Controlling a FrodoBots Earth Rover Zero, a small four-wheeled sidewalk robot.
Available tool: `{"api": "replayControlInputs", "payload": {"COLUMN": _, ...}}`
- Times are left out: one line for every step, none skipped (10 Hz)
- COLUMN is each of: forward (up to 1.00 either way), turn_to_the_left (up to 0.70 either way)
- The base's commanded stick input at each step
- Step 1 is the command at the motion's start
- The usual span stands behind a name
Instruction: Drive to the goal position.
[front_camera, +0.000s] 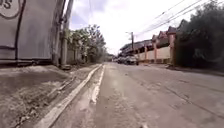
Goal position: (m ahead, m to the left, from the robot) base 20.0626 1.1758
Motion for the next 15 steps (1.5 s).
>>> {"api": "replayControlInputs", "payload": {"forward": 0.7, "turn_to_the_left": 0.16}}
{"api": "replayControlInputs", "payload": {"forward": 0.7, "turn_to_the_left": 0.28}}
{"api": "replayControlInputs", "payload": {"forward": 0.7, "turn_to_the_left": 0.33}}
{"api": "replayControlInputs", "payload": {"forward": 0.7, "turn_to_the_left": 0.24}}
{"api": "replayControlInputs", "payload": {"forward": 0.7, "turn_to_the_left": 0.02}}
{"api": "replayControlInputs", "payload": {"forward": 0.7, "turn_to_the_left": 0.0}}
{"api": "replayControlInputs", "payload": {"forward": 0.7, "turn_to_the_left": 0.0}}
{"api": "replayControlInputs", "payload": {"forward": 0.7, "turn_to_the_left": 0.0}}
{"api": "replayControlInputs", "payload": {"forward": 0.7, "turn_to_the_left": 0.0}}
{"api": "replayControlInputs", "payload": {"forward": 0.7, "turn_to_the_left": 0.0}}
{"api": "replayControlInputs", "payload": {"forward": 0.7, "turn_to_the_left": 0.0}}
{"api": "replayControlInputs", "payload": {"forward": 0.7, "turn_to_the_left": 0.0}}
{"api": "replayControlInputs", "payload": {"forward": 0.7, "turn_to_the_left": 0.0}}
{"api": "replayControlInputs", "payload": {"forward": 0.7, "turn_to_the_left": 0.0}}
{"api": "replayControlInputs", "payload": {"forward": 0.7, "turn_to_the_left": -0.22}}
